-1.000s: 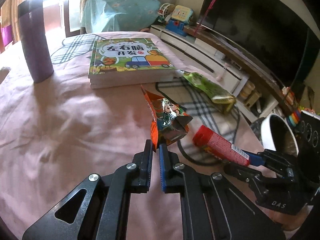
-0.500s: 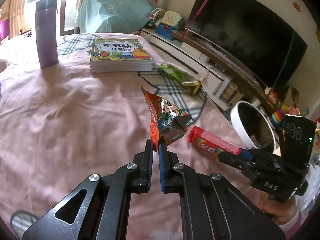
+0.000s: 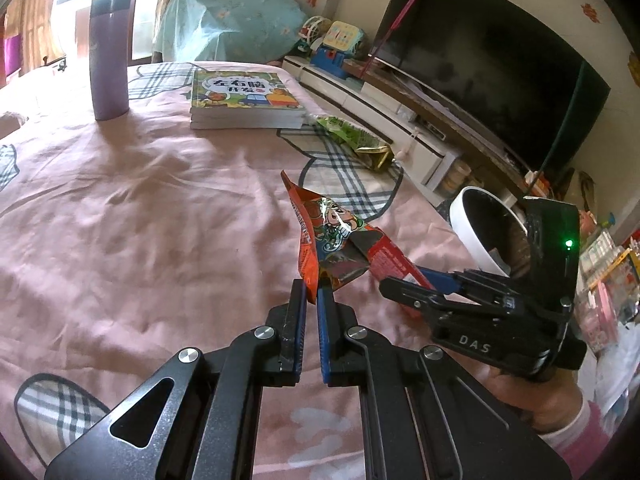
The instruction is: Collect trash
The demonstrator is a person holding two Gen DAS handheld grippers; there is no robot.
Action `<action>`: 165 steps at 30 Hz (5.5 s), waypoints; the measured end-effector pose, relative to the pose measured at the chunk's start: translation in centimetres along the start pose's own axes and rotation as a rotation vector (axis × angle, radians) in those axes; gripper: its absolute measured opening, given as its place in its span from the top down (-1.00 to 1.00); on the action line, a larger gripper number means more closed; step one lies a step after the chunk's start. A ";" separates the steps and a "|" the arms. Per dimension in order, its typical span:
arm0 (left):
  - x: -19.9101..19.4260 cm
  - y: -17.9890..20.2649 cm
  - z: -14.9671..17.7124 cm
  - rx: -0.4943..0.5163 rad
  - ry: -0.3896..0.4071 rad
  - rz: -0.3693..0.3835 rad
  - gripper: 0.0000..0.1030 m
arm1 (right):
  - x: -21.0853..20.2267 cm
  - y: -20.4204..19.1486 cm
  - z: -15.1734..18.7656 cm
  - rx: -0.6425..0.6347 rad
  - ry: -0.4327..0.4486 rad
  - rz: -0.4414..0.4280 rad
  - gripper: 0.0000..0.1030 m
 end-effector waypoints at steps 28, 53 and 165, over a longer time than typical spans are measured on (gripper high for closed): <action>-0.7 15.1 -0.5 0.231 0.006 0.168 0.90 | -15.3 6.2 4.7 0.185 0.298 0.084 0.32; 1.8 23.3 -2.2 0.336 -0.011 0.197 0.90 | -19.4 12.2 4.6 0.266 0.368 0.153 0.32; -13.3 9.5 8.5 0.078 0.549 -0.241 -1.00 | -23.6 -5.4 12.5 0.036 0.747 0.540 -1.00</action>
Point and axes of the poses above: each gripper's, at about its wrist camera, not at the fingertips, and x roughly the way its jaws point, y to its right, z to its underside, the point moved 2 cm from there along x, roughly the way its jaws point, and after that the axes turned 12 degrees about -z, right-handed, at the moved point
